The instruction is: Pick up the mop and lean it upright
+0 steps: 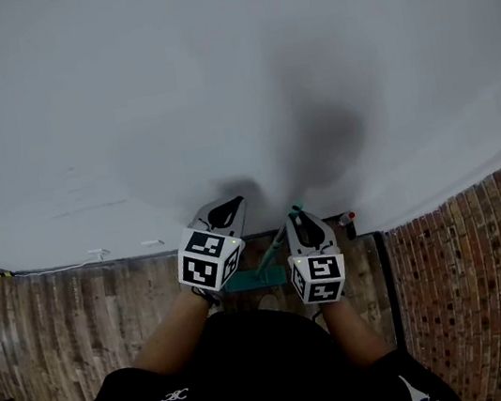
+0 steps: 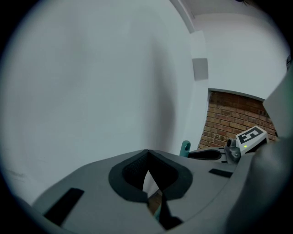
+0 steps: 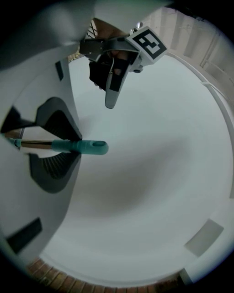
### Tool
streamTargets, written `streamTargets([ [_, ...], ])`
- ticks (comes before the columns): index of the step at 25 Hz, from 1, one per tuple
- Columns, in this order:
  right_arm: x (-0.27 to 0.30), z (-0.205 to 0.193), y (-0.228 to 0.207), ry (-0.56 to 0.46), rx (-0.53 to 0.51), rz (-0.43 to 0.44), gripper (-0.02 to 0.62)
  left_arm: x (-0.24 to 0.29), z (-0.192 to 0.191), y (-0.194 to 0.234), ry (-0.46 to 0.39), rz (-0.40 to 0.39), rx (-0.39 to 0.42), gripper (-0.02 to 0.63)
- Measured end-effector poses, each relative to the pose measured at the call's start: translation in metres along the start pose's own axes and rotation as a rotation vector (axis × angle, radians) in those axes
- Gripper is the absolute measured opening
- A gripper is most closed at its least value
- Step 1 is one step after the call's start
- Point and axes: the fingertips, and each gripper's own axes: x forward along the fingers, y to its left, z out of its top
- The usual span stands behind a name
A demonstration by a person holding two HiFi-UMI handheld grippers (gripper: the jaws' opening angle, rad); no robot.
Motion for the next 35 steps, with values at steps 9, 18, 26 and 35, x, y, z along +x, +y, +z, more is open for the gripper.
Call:
streamTargets([
  [9, 0.064, 0.012, -0.007, 0.0, 0.013, 0.006, 0.097, -0.016, 0.002, 0.013, -0.018, 0.051, -0.011, -0.008],
  [18, 0.104, 0.01, 0.005, 0.023, -0.012, 0.016, 0.087, -0.028, 0.0, 0.021, -0.024, 0.091, -0.018, -0.008],
  [26, 0.107, 0.004, 0.011, 0.053, 0.006, 0.035, 0.058, -0.038, -0.003, 0.028, -0.03, 0.117, -0.027, -0.008],
  [35, 0.063, 0.04, 0.017, -0.038, 0.047, 0.068, 0.014, -0.036, -0.002, 0.027, -0.033, 0.102, -0.033, -0.008],
])
